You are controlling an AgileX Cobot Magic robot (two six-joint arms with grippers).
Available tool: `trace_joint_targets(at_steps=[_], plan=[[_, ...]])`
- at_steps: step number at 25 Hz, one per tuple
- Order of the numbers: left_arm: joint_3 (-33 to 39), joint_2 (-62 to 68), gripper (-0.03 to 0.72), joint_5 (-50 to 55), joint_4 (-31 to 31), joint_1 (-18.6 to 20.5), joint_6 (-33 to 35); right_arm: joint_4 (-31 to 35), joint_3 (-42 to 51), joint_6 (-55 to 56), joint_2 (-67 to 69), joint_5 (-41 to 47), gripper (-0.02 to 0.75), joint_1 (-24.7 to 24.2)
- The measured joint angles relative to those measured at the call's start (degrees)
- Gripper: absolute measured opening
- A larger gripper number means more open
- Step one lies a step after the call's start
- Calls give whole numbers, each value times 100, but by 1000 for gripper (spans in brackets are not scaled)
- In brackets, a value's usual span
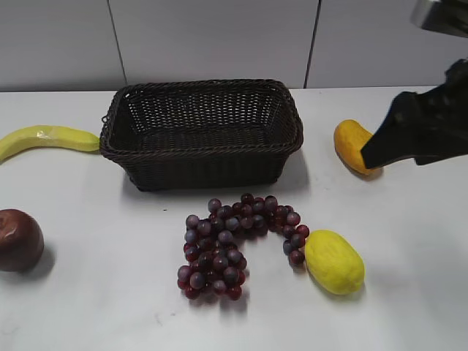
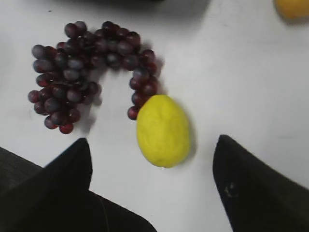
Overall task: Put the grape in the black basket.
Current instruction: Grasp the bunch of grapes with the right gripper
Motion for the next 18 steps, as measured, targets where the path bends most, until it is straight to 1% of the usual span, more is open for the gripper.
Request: trace_joint_targets(at_steps=[6, 11, 14, 18], plan=[[0, 0, 489, 0, 0, 0, 0, -124, -454, 375, 650, -136, 591, 1230], [0, 0, 489, 0, 0, 0, 0, -760, -1042, 860, 1406, -136, 591, 2115], [0, 0, 489, 0, 0, 0, 0, -1114, -1462, 1202, 1850, -22, 590, 2523], [0, 0, 489, 0, 0, 0, 0, -1292, -1931, 1516, 2430, 228, 590, 2915]])
